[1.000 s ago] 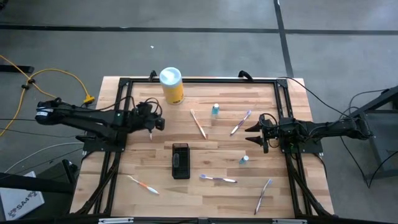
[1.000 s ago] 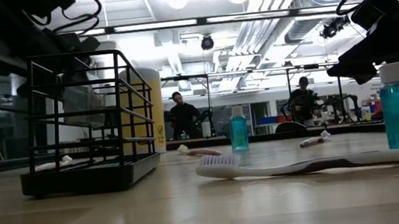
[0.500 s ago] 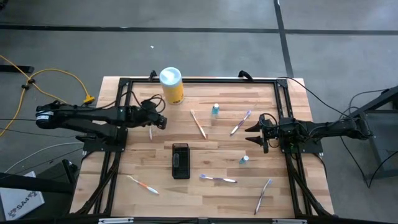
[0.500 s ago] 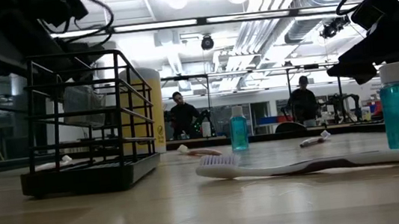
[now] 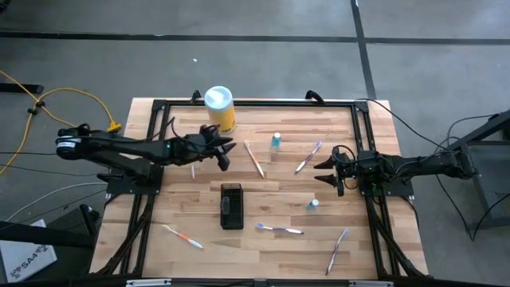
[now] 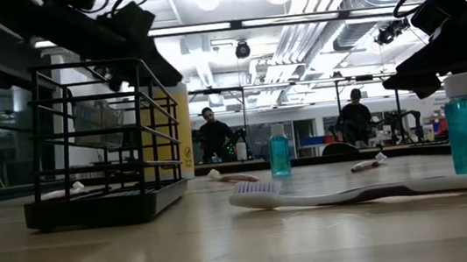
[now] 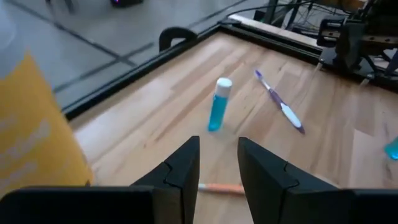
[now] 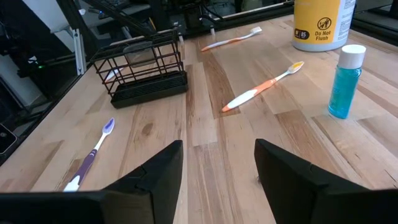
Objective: Pick & Place toothbrushing station
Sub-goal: Put the top blue mouthwash into the middle section of the black wire organizer
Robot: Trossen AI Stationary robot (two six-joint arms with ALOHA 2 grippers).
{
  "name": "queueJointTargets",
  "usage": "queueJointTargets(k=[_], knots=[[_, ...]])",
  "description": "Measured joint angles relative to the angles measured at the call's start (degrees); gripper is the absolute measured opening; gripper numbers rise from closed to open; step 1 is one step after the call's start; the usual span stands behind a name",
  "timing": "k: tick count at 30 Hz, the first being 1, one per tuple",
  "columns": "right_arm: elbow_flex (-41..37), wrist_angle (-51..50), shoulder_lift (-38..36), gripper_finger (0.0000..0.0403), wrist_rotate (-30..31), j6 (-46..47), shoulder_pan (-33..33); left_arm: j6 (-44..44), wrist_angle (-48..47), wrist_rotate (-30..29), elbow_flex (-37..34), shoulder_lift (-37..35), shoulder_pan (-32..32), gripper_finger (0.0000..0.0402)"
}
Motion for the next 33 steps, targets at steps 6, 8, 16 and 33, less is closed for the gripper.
queueJointTargets(k=[6,8,16,33], knots=[[0.0,0.0,-0.01,0.0192,0.0,-0.01,0.0,10.78,10.72,0.02,0.0,4.0,0.02,0.0106],[0.01,0.0,0.0,0.0192,0.0,-0.01,0.01,12.65,13.33,0.38,0.0,5.0,0.1,0.0106],[0.0,0.0,0.01,0.0192,0.0,0.0,-0.01,8.41,15.58,7.6,0.0,9.07,3.66,0.0106],[0.01,-0.02,0.01,0.0192,0.0,0.0,0.01,14.4,-13.95,11.65,20.08,14.16,5.33,0.0106]])
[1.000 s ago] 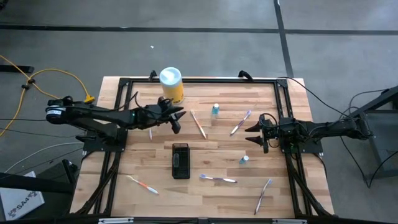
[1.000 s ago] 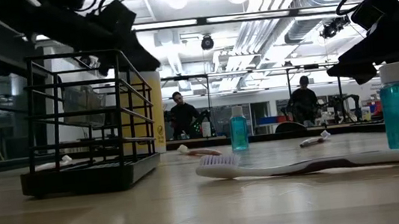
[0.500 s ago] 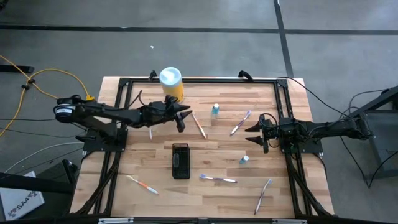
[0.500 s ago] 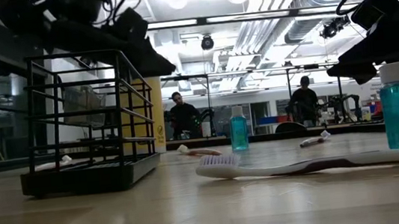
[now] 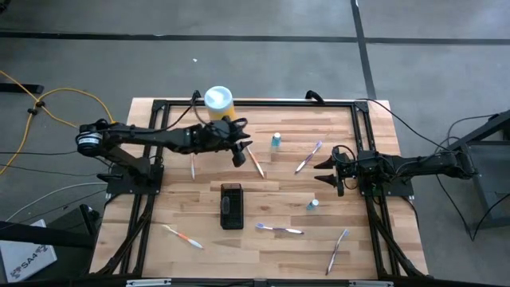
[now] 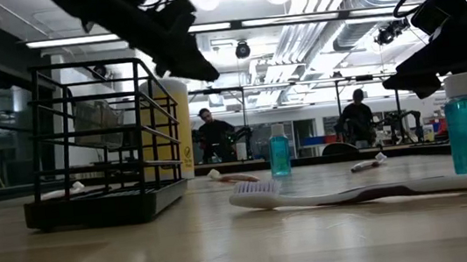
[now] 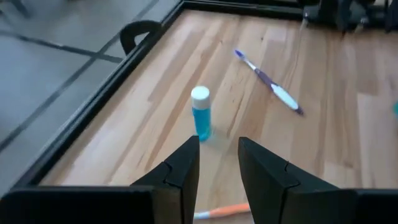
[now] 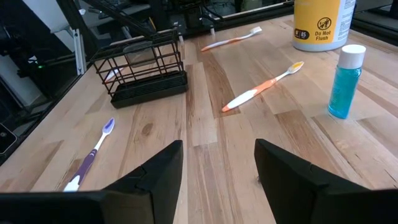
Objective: Pick & Place toothbrushing station
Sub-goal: Put the top blue mouthwash into the middle section of the black wire organizer
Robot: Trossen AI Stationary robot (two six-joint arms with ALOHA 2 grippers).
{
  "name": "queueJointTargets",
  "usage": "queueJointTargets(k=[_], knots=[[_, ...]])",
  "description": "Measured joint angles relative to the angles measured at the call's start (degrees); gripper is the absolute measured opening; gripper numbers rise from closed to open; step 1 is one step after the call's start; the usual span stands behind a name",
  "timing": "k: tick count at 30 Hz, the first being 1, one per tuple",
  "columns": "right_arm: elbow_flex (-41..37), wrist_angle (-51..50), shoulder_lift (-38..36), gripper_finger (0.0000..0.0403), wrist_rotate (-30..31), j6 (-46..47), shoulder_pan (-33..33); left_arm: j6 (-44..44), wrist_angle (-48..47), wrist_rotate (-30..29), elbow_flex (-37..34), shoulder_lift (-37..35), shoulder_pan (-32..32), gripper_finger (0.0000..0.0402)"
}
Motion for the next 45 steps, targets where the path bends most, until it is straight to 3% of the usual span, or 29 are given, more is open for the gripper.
queueJointTargets(k=[12,19,33,38,45], knots=[[0.0,0.27,-0.02,0.0192,0.0,0.0,-0.02,14.22,-3.41,4.65,8.59,9.73,1.64,0.0106],[0.01,0.47,-0.02,0.0192,0.02,-0.02,0.0,14.97,-3.92,6.49,13.07,15.44,3.62,0.0106],[-0.01,0.48,-0.02,0.0192,0.0,0.0,-0.01,22.74,-26.76,8.45,35.21,25.45,5.06,0.0106],[-0.01,0.48,-0.02,0.0192,0.0,-0.01,-0.01,23.38,-27.75,14.89,36.93,27.58,7.83,0.0106],[-0.01,0.48,-0.02,0.0192,0.02,-0.02,0.0,23.34,-28.1,15.91,37.01,27.8,11.04,0.0106]])
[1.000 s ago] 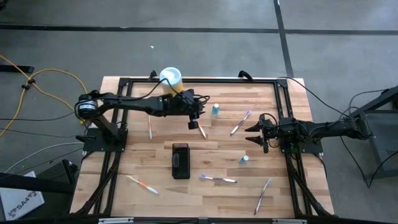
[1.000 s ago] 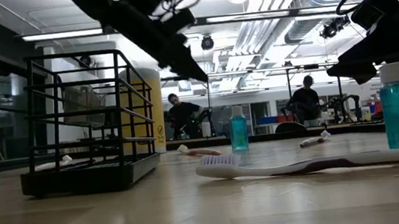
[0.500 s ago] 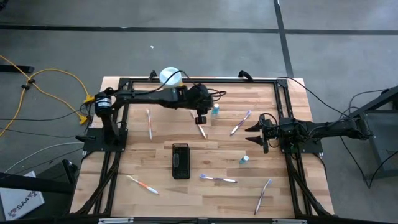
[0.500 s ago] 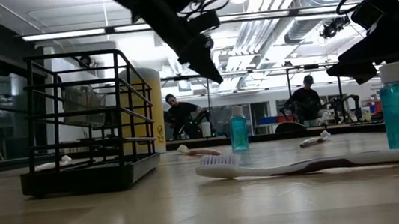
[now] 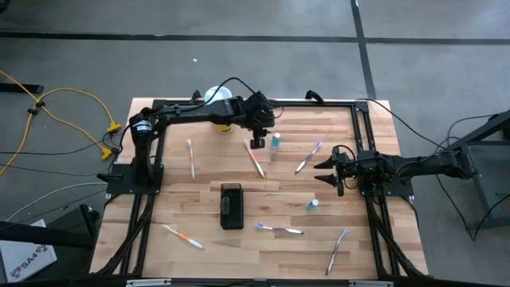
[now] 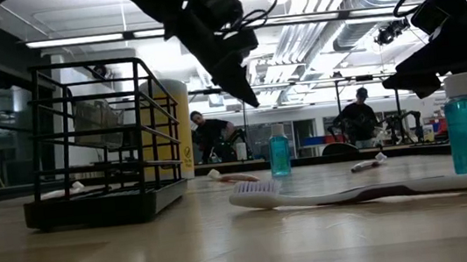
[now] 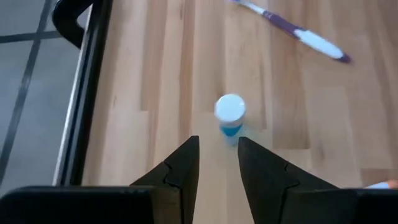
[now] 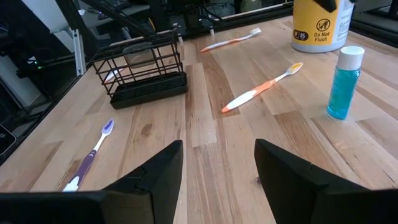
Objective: Pick & Place toothbrushing station
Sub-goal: Put the top blue mouthwash into the middle section of the black wire organizer
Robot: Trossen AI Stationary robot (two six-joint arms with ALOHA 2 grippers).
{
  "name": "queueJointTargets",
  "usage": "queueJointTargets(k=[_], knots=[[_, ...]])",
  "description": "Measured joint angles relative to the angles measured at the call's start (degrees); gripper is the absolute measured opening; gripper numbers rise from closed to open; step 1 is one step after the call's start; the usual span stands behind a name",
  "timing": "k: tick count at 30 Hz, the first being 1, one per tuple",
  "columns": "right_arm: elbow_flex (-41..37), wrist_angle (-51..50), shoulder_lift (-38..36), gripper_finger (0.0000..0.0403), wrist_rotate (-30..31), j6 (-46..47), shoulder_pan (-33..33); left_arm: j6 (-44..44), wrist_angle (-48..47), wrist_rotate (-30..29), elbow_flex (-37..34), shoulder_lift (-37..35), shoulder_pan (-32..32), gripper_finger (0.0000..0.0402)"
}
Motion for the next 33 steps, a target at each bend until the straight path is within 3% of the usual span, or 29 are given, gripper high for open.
queueJointTargets(k=[7,20,33], knots=[[0.01,0.0,0.01,0.0192,-0.02,0.02,0.0,1.13,0.51,3.44,0.4,1.69,-0.23,0.0106],[0.0,0.2,0.15,0.0192,0.0,0.02,0.0,2.29,-2.91,3.23,10.3,7.41,-0.71,0.0106],[0.0,0.26,0.2,0.0192,0.07,0.01,-0.01,2.18,-6.35,2.8,11.85,9.4,-0.55,0.0106]])
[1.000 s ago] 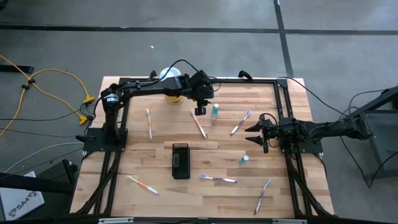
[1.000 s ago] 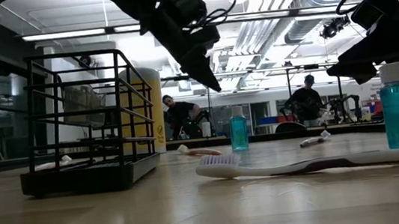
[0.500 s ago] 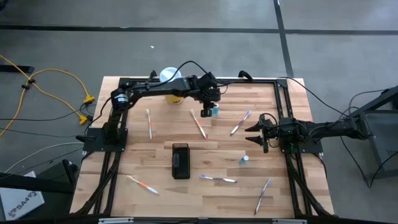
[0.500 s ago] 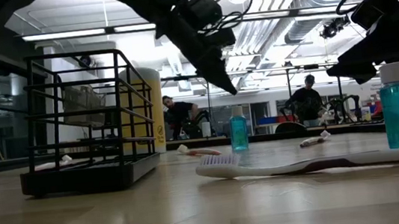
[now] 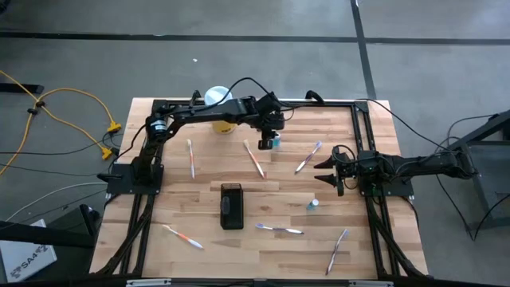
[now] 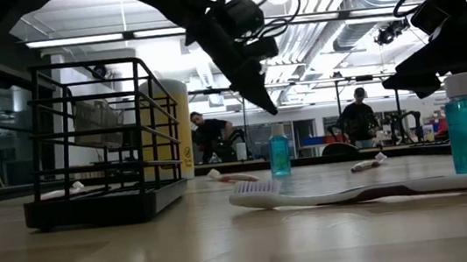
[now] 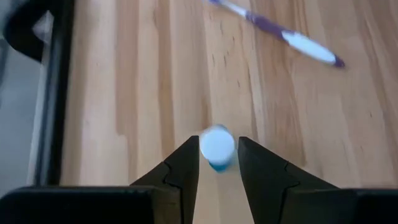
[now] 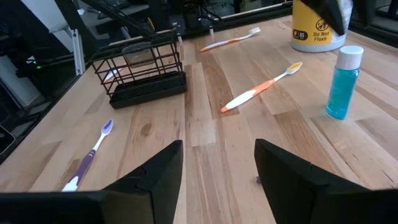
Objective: Pick & Place toothbrushing station
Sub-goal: Put the top blue mouthwash into the middle section of the black wire organizer
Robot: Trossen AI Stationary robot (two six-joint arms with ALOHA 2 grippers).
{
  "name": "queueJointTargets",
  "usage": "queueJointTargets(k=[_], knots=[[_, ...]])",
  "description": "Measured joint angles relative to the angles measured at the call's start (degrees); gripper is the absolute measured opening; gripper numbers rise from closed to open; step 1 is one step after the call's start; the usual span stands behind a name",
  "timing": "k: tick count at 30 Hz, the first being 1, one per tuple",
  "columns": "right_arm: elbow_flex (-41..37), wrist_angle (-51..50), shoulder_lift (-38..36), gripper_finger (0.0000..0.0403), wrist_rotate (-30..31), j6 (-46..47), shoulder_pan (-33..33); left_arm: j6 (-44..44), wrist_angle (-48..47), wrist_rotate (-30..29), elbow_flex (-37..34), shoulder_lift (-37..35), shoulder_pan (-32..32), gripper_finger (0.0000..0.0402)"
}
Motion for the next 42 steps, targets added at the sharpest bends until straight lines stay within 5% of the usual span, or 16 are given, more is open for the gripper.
queueJointTargets(k=[20,33,42], knots=[[0.01,-0.04,0.02,0.0192,-0.07,-0.01,0.01,-3.26,2.68,-1.62,-0.02,-0.02,-0.31,0.0106],[0.0,-0.04,0.02,0.0192,-0.09,0.01,0.01,-2.29,2.17,2.39,-0.09,-0.04,-0.3,0.0107],[0.02,-0.05,0.02,0.0192,-0.09,0.0,0.01,-2.02,2.17,2.28,-0.09,-0.07,0.07,0.0148]])
